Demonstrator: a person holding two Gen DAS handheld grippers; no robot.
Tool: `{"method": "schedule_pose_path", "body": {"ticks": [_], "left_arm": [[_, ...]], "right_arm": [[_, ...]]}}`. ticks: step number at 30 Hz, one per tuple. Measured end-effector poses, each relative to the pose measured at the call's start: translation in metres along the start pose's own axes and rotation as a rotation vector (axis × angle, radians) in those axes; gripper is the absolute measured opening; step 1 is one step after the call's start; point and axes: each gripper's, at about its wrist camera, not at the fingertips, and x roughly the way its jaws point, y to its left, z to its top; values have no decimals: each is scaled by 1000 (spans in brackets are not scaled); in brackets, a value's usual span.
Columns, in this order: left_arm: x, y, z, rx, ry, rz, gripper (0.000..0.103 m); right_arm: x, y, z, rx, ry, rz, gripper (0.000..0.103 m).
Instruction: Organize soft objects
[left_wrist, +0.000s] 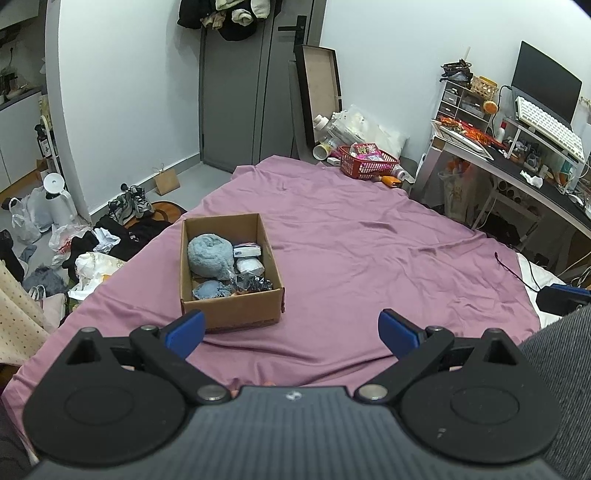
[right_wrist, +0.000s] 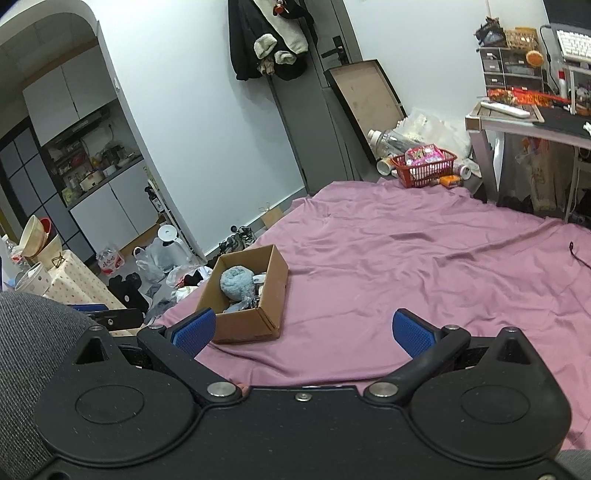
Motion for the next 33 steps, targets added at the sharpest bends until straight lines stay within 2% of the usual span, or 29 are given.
{"method": "schedule_pose_path", "body": {"ticks": [33], "left_arm": [[-5,5,-1,0,-26,-27,99]], "right_arm": [[-10,11,0,-30,-13,-80,103]]}}
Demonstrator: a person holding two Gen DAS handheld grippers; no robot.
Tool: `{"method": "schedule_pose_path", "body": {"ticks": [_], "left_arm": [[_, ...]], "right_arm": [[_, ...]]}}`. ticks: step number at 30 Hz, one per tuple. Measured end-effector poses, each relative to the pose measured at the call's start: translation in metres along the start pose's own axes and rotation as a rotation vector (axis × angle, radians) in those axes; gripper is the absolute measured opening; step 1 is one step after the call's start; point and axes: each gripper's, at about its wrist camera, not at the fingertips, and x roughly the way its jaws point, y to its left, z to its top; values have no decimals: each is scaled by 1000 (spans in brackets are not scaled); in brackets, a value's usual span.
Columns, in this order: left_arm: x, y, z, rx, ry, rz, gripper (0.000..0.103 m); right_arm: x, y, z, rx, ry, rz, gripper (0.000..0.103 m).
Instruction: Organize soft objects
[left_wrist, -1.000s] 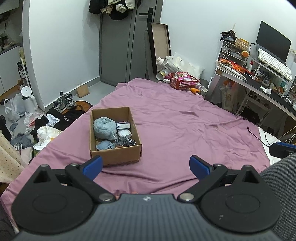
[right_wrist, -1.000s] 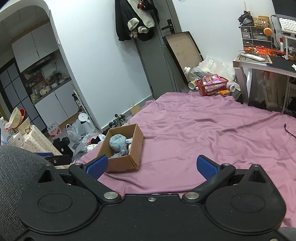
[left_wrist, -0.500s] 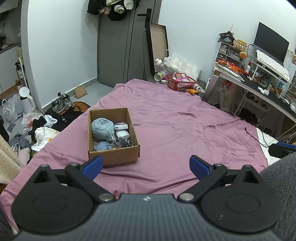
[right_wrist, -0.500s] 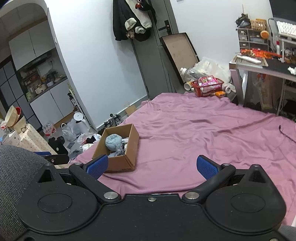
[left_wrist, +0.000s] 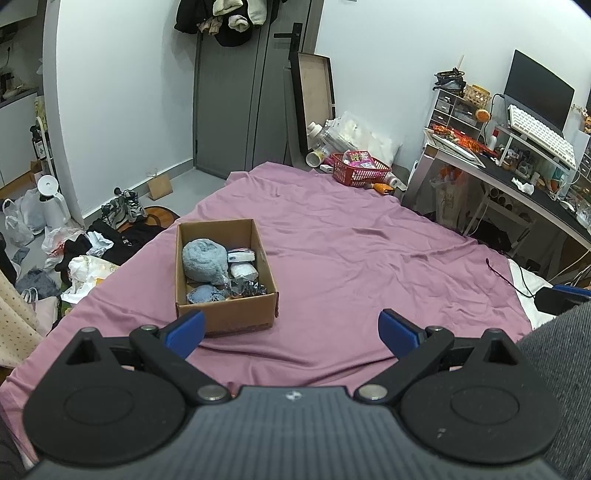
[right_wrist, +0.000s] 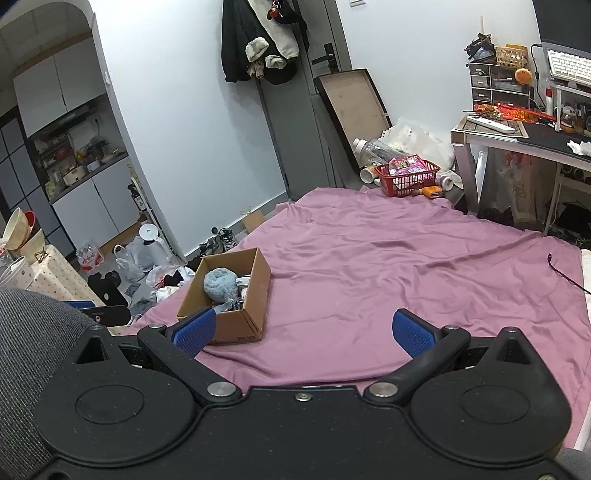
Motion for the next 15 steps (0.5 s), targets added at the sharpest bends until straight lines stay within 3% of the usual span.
{"method": "schedule_pose_path", "body": {"ticks": [15], "left_arm": [[0,-3,0,-7,1,-11,99]], "right_arm": [[-2,0,-1,-2,5,-21,103]]}}
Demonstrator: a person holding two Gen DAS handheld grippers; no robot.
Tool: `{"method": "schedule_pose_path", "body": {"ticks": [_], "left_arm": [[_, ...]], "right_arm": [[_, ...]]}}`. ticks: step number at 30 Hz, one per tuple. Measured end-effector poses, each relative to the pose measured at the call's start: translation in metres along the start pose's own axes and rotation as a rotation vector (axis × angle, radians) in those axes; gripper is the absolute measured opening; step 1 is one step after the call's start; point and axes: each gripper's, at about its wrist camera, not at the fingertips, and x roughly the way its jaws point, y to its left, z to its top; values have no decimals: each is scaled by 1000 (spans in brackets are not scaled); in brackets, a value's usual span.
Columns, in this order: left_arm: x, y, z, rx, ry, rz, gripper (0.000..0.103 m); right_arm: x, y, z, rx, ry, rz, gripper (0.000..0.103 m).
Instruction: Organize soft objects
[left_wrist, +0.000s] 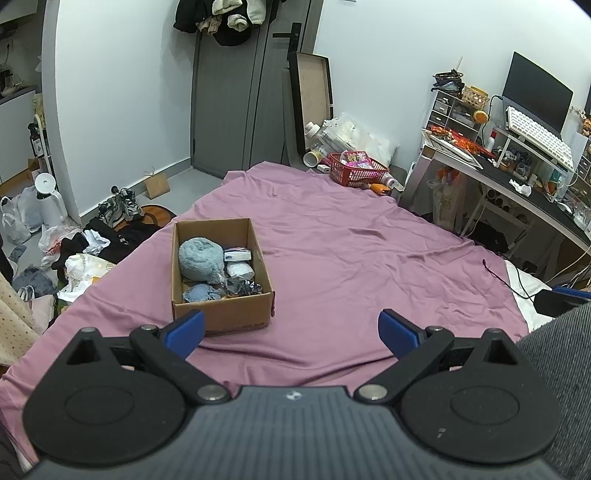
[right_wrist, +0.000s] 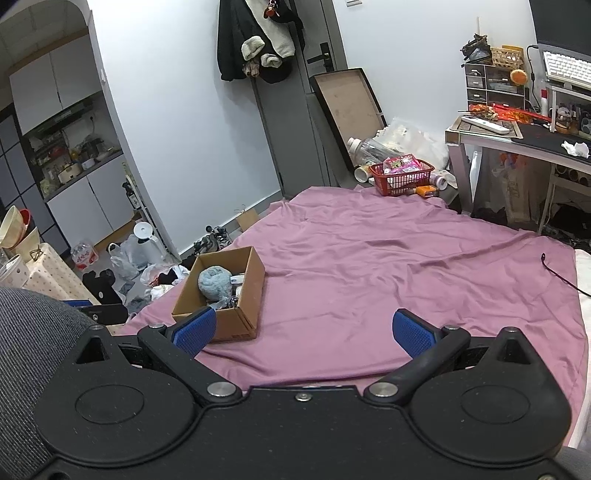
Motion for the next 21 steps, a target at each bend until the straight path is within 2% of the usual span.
{"method": "schedule_pose_path", "body": {"ticks": [21], "left_arm": [[5,2,-3,-11,12,-25,99]], "right_arm": [[0,-7,0,8,17,5,103]]}}
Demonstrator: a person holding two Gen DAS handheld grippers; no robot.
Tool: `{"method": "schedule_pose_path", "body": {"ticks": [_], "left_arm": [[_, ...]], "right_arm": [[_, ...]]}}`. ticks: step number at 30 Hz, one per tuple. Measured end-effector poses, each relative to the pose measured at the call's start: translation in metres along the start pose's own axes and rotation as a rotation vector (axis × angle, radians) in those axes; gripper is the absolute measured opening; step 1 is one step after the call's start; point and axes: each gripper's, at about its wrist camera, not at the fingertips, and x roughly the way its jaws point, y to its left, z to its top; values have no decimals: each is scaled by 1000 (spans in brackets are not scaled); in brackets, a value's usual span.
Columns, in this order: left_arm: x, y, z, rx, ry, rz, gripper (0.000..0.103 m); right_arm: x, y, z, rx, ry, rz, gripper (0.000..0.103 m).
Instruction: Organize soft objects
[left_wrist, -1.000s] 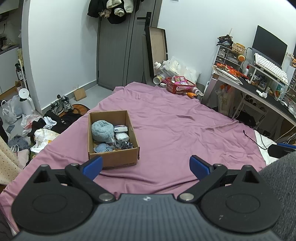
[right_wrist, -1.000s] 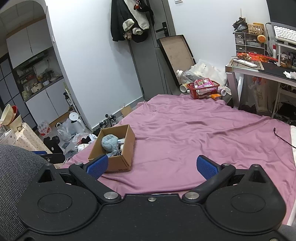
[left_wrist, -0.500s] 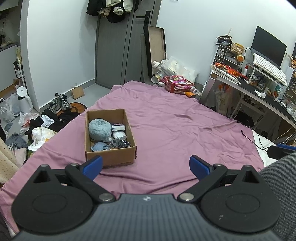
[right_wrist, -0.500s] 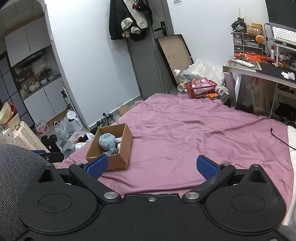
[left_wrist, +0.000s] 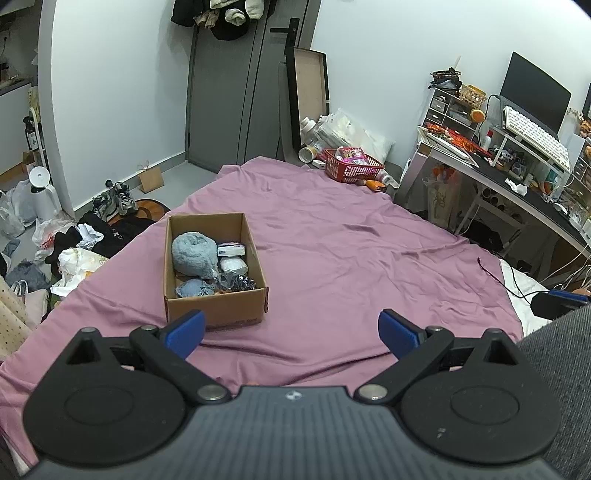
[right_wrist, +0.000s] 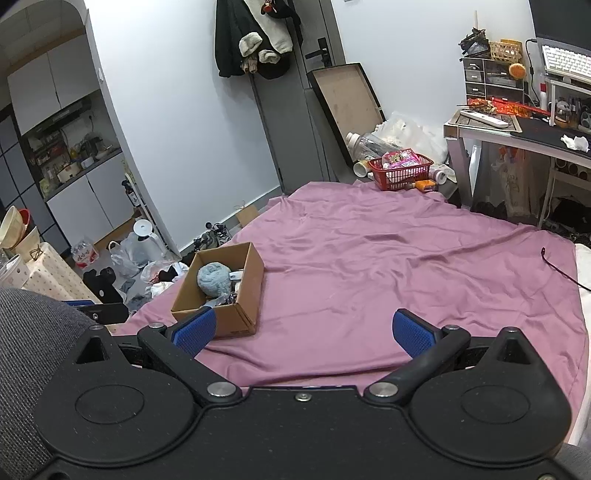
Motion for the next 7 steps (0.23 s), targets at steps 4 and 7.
{"method": "schedule_pose_path", "body": {"ticks": [4,7], "left_arm": [[0,1,0,5,-6,0,99],[0,3,0,7,-7,-5,99]], "right_arm": [[0,0,0,5,0,3,103],[1,-1,1,9,3,5,103]]}}
